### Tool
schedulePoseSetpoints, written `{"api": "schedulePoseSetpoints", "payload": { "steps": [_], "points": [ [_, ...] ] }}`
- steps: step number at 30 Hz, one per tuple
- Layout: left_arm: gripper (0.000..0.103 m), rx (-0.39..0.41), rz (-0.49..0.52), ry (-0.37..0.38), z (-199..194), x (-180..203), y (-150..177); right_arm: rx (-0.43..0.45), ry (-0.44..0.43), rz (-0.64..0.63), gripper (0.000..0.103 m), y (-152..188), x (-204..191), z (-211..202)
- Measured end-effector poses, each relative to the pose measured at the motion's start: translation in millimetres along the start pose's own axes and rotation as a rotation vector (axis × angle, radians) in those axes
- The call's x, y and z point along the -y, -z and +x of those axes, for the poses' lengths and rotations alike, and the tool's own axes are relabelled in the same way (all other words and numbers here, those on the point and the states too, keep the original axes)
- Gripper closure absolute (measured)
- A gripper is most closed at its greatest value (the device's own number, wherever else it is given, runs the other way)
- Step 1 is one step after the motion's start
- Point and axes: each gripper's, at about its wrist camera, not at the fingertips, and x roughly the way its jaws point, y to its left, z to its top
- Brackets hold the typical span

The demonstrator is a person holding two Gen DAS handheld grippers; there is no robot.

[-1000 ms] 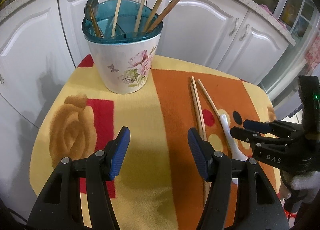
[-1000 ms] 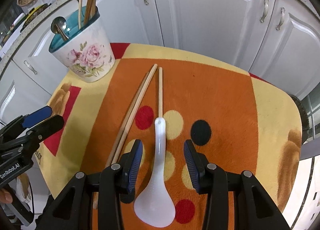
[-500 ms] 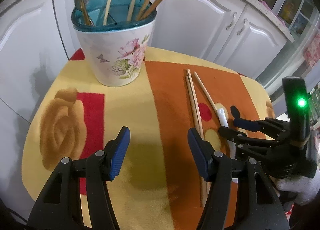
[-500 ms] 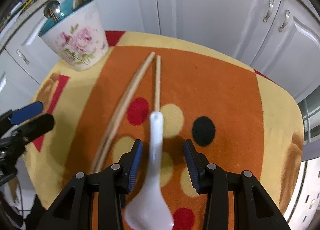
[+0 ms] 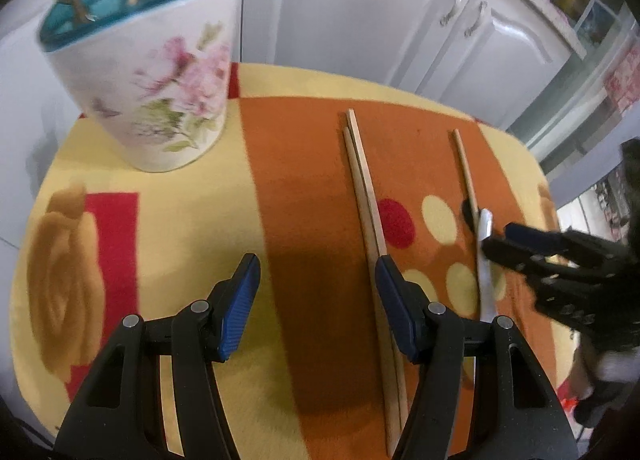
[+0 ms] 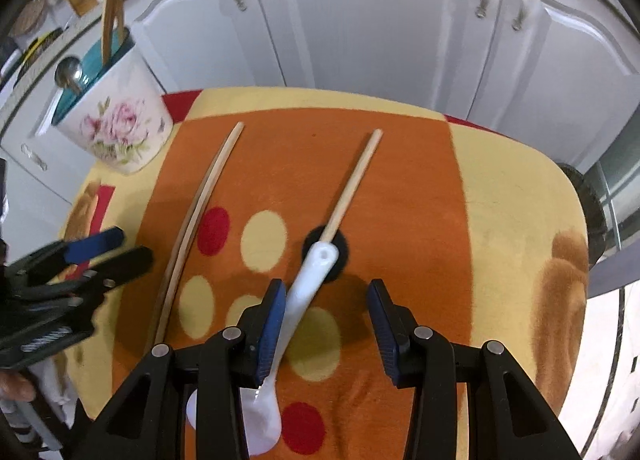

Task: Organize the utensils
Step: 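Grasp the white spoon with the right tool while the left tool grasps a wooden chopstick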

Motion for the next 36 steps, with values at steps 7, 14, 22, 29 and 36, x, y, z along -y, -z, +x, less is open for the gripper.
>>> {"api": "schedulePoseSetpoints", "payload": {
  "steps": [7, 14, 22, 29, 36],
  "points": [
    [0.044, -0.002, 0.042, -0.016, 11, 7, -7, -0.001, -0.012, 0.055, 0.062, -4, 18, -3],
    [0.044, -0.002, 0.071, -0.025, 15, 12, -12, -0.007, -0.025, 0.056, 0.062, -5, 20, -3],
    [0.044, -0.007, 0.070, -0.034, 14, 9, -12, -0.015, -0.028, 0.055, 0.062, -6, 22, -4],
    [0.044, -0.015, 0.079, -0.055, 15, 14, -14, -0.019, -0.029, 0.051, 0.062, -6, 17, -4],
    [0.044, -0.021, 0.073, -0.054, 15, 9, -12, -0.020, -0.027, 0.053, 0.062, -6, 17, -5]
  ]
}}
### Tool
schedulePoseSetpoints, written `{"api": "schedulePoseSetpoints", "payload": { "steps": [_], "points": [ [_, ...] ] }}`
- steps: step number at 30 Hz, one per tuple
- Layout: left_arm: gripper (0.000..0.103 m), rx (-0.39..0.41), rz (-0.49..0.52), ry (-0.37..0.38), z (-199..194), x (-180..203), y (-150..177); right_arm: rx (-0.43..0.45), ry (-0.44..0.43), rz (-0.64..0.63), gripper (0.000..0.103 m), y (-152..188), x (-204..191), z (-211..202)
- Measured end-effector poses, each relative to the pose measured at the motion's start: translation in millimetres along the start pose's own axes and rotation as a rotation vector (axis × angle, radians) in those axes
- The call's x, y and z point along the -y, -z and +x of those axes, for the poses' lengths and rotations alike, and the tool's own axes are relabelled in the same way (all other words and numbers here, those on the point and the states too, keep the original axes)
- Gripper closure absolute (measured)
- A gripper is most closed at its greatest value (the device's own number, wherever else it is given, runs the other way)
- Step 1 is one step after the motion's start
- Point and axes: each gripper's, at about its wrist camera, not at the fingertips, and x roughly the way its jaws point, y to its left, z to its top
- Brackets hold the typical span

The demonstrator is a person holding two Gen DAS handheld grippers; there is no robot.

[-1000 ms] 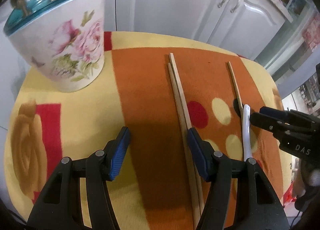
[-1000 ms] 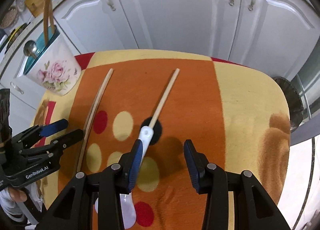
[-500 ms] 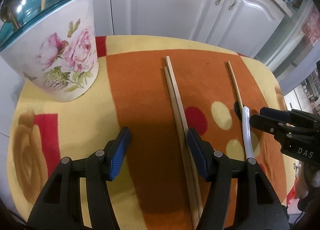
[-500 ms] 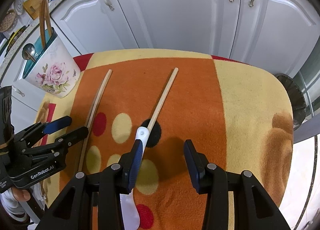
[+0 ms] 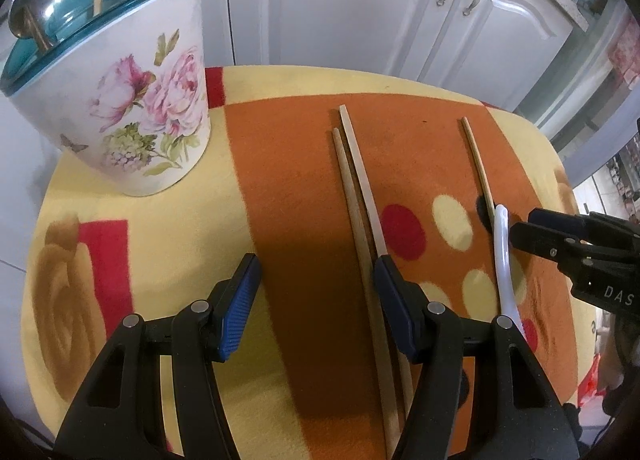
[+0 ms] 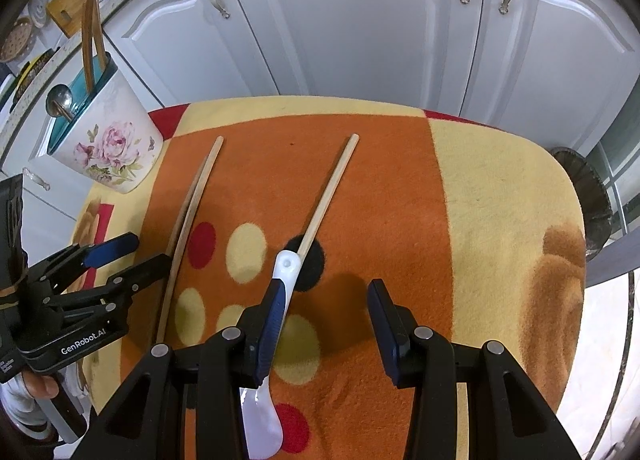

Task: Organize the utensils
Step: 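Grasp the white spoon with the right tool while the left tool grasps a wooden chopstick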

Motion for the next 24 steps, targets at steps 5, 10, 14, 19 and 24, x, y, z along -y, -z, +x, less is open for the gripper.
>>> {"api": "schedulePoseSetpoints", "payload": {
  "steps": [5, 10, 14, 19, 24],
  "points": [
    [0.044, 0.008, 0.002, -0.013, 4, 4, -5, -0.004, -0.001, -0.011, 0.062, 0, -2, 1],
    [0.064, 0.018, -0.006, 0.009, 4, -3, -7, -0.003, 0.006, -0.008, 0.062, 0, -1, -1],
    [0.076, 0.022, -0.009, 0.033, -1, -10, 0, 0.006, 0.007, -0.002, 0.062, -1, 0, -3],
    [0.085, 0.014, -0.044, 0.059, -6, -15, 5, 0.005, 0.004, -0.014, 0.062, -8, -3, -1],
    [0.085, 0.011, -0.044, 0.055, -5, -12, 4, 0.004, 0.012, -0.027, 0.062, -30, -4, 10]
  ]
}}
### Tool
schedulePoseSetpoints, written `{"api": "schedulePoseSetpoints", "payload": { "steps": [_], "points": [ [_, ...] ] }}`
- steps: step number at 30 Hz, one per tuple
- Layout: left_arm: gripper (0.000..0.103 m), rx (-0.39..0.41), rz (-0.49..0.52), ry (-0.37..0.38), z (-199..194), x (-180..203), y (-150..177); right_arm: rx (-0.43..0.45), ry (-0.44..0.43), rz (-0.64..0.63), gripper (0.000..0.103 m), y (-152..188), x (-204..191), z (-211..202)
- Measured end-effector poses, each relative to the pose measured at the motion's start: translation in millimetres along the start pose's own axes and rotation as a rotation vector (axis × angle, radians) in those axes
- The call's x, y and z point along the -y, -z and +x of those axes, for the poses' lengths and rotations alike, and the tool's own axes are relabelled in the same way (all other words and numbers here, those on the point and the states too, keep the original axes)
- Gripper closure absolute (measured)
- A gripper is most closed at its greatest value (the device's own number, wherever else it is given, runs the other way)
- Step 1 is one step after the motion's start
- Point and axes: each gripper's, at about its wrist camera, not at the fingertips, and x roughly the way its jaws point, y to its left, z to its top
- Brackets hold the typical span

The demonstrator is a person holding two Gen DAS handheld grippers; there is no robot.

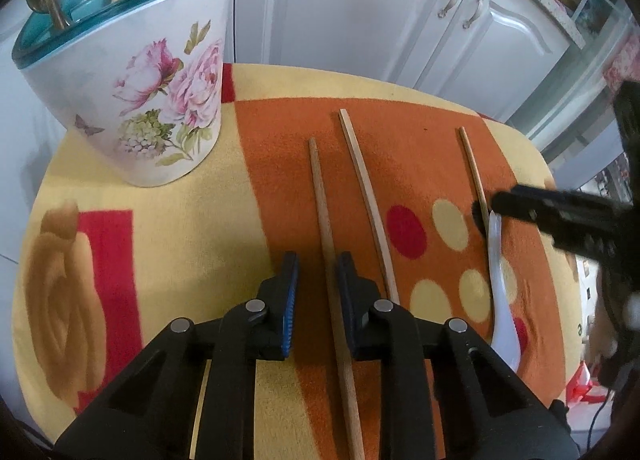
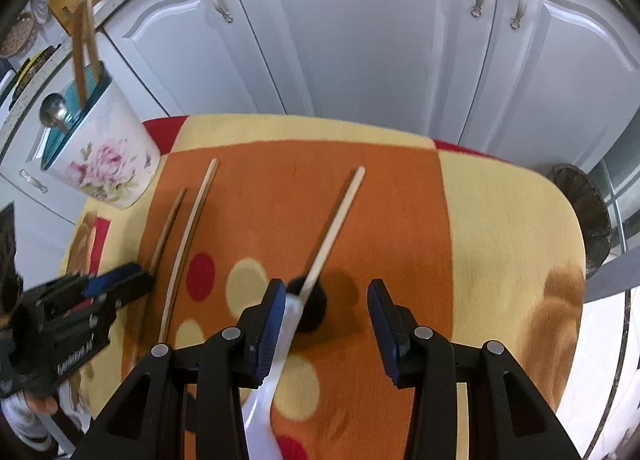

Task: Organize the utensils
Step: 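Grasp the white spoon with the right tool while the left tool grasps a wooden chopstick, then lift the spoon and chopstick and carry them toward the holder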

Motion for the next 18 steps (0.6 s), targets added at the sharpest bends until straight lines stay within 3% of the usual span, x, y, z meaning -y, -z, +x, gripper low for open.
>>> {"api": "schedulePoseSetpoints", "payload": {
  "steps": [6, 11, 18],
  "points": [
    [0.085, -0.004, 0.015, -0.012, 1, 3, 1, -0.022, 0.002, 0.040, 0.062, -31, 7, 24],
    [0.085, -0.001, 0.018, -0.014, 1, 3, 2, -0.008, 0.015, -0.014, 0.090, -38, -7, 32],
    [0.085, -0.001, 0.012, -0.007, 3, 2, 1, -0.028, -0.093, -0.077, 0.095, -17, -41, 28]
  ]
}}
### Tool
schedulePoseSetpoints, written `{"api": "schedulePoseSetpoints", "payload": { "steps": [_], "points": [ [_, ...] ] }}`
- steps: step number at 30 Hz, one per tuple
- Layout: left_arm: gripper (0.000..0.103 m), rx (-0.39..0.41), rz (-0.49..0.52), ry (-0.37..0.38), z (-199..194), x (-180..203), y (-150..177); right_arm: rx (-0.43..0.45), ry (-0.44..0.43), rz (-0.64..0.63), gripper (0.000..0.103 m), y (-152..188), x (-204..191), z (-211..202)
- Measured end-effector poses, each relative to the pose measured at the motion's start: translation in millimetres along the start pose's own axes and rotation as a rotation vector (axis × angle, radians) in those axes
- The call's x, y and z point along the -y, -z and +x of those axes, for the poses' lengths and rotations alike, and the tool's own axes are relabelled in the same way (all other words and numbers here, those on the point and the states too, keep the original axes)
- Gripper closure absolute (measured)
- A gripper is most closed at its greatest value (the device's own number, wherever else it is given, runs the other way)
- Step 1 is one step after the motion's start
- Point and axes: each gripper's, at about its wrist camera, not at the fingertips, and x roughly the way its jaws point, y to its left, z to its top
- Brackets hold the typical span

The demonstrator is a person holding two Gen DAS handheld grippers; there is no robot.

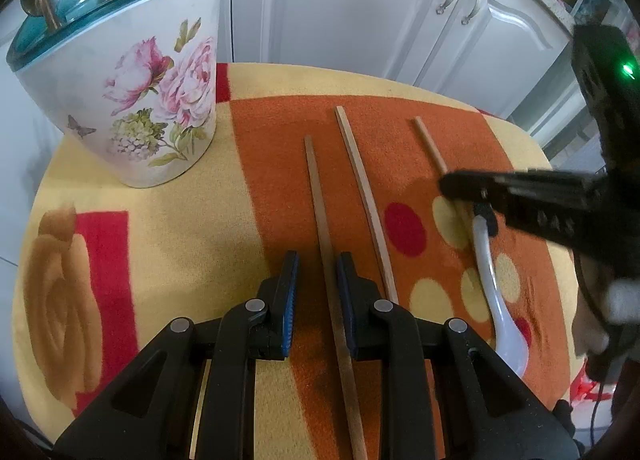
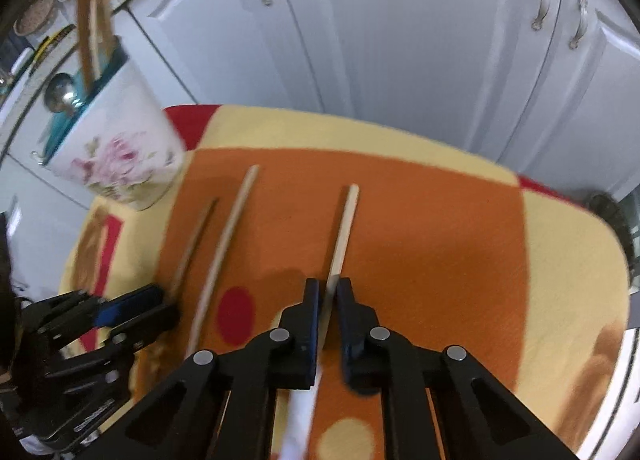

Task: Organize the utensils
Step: 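Lift the spoon and chopstick and carry them toward the holder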

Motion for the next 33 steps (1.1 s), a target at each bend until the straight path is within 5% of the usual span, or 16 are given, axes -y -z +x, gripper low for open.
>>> {"api": "schedulePoseSetpoints", "payload": {
  "steps": [5, 8, 12, 15, 19, 20, 22, 25, 33],
  "points": [
    [0.084, -0.024, -0.027, 0.022, 1, -7, -6, -0.003, 0.016, 0.010, 0.094, 7, 0, -4],
    [0.084, -0.029, -0.034, 0.007, 2, -7, -15, -0.013, 0.010, 0.027, 0.077, 3, 4, -3],
    [0.080, -0.025, -0.031, -0.014, 9, -4, -27, -0.007, 0.050, -0.022, 0.077, -9, -2, 2],
    [0.074, -0.025, -0.021, -0.036, 15, 0, -37, -0.009, 0.051, -0.012, 0.078, -17, 2, 10],
    [0.073, -0.006, 0.031, -0.067, 24, 10, -49, 0.015, 0.054, -0.054, 0.095, -25, -1, 15],
    [0.074, 0.004, 0.045, -0.069, 26, 11, -50, 0.014, 0.043, -0.062, 0.096, -26, -2, 16],
    [0.095, 0.021, 0.051, -0.051, 27, 7, -52, 0.010, 0.035, -0.064, 0.096, -28, -2, 15],
    [0.098, 0.001, -0.041, 0.023, 20, -12, -52, 0.033, -0.003, -0.047, 0.096, -26, -2, 2],
    [0.098, 0.096, -0.101, 0.061, -37, -26, -33, 0.149, -0.087, -0.023, 0.098, -14, -10, -57]
  ]
}}
